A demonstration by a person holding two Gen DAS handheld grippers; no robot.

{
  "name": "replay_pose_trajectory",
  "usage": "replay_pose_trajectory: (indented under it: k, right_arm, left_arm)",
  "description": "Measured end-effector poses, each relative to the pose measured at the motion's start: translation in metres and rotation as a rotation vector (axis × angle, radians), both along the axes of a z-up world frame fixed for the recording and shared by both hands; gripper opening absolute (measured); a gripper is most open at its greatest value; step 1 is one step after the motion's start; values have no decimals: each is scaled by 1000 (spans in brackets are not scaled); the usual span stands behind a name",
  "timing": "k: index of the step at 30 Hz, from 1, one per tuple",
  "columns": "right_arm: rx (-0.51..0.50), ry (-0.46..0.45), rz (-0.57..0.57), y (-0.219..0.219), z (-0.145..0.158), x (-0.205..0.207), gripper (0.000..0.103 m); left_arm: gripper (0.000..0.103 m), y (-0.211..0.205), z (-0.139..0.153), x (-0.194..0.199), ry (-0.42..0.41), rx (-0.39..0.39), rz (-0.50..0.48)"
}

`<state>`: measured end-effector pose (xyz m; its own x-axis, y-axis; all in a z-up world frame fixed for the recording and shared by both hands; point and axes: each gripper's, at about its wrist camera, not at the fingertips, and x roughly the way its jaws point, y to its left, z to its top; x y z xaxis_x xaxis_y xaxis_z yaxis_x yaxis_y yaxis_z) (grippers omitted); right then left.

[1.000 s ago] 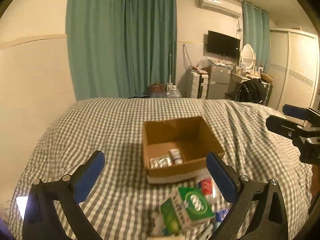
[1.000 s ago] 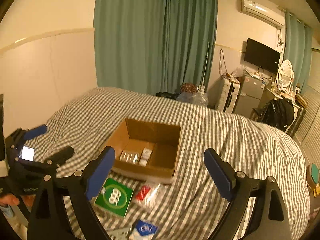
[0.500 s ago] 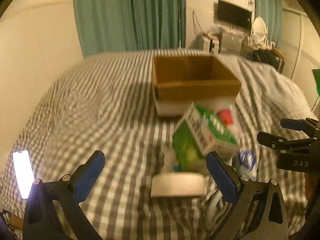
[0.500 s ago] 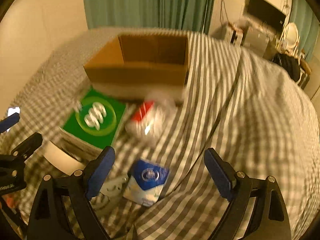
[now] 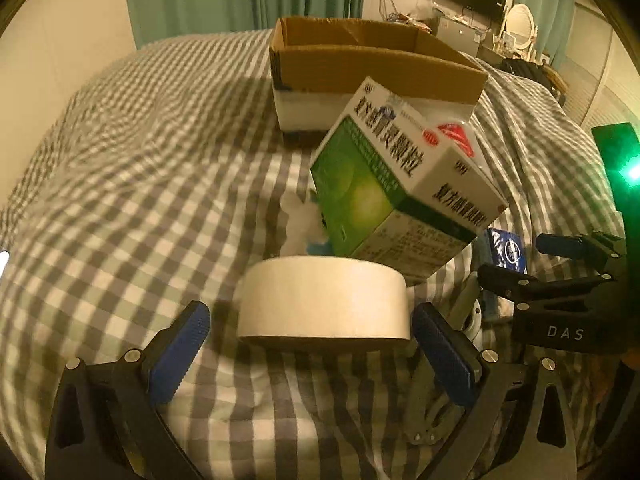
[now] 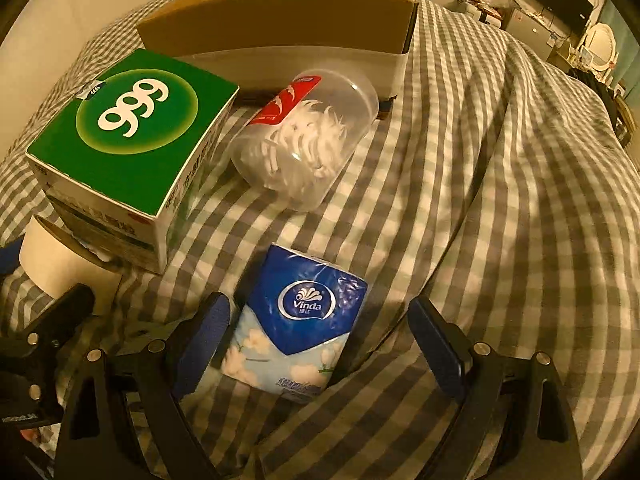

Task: Organize objects
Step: 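Grasp the white tape roll with the left tool while the right tool grasps the blue tissue pack, then lower tape roll and tissue pack into the cardboard box and open both tools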

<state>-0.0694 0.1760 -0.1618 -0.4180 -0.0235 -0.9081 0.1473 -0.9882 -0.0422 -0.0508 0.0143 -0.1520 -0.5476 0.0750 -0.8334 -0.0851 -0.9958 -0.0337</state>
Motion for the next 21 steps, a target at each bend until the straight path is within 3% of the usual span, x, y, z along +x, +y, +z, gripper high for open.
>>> replay_pose_trajectory:
  k: [2,3,4,6,7,15,21]
  right_arm:
    - [-5,2,6,1,1,2,87]
    - [-9,3,8,1,1,3,80]
    - [-16,0,10,2,1,4,71]
    - [-36,-1,18,4,2,7,64]
    - [-40,2,23,4,3,8,59]
    - [-64,82,41,11,31,27,56]
    - [-75,213,67,14,94,31,55]
  left_arm:
    - [103,1,-2,0,3,-2,-10]
    - [102,2,-2,0,5,1,-17]
    - [98,3,-1,1,7,4,-24]
    - [85,5,-1,0,-2,14,-42]
    - [85,6,-2,0,-6,13,-44]
    - [85,4,19,6,39,39,-61]
    - [84,-2,73,19,151,78,-75]
